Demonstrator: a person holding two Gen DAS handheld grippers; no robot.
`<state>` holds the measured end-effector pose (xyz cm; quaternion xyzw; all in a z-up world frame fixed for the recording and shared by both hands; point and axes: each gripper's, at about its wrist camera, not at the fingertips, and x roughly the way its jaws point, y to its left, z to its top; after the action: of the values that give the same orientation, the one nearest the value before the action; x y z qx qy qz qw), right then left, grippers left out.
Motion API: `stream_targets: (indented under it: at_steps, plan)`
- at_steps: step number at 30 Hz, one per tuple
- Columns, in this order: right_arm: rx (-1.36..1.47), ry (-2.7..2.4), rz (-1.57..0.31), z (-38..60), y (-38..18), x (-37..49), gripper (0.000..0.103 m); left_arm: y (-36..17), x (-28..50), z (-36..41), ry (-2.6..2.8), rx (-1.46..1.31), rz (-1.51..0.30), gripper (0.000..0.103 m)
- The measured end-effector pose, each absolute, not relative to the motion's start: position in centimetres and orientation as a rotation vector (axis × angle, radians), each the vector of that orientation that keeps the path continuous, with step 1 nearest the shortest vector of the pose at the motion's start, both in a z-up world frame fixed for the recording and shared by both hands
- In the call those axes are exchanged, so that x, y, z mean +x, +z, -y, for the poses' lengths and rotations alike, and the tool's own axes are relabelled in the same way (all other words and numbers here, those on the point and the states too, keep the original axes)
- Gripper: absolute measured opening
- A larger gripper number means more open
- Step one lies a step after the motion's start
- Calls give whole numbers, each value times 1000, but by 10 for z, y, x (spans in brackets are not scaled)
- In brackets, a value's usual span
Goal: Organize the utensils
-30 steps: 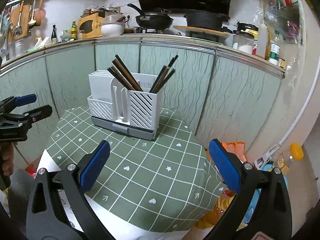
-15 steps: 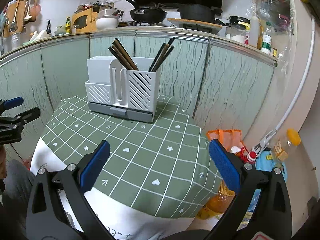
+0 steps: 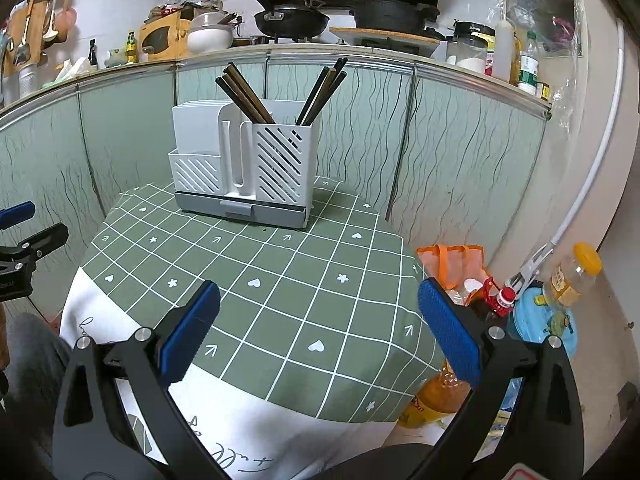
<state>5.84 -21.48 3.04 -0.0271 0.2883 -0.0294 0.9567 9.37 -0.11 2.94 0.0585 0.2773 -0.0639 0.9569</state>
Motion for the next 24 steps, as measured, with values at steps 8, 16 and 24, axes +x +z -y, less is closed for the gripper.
stream_targets:
  at_steps: [8,16,24]
  plan:
    - [-50,-68,-593,217,27,58,95,32,96,-4,-101,108,-566,99]
    - [-47,-75,-591,218,28,58,95,35,92,-8,-114,83,-543,99]
    - [-48,-76,-595,220,27,57,95,34,92,-7,-122,91,-551,99]
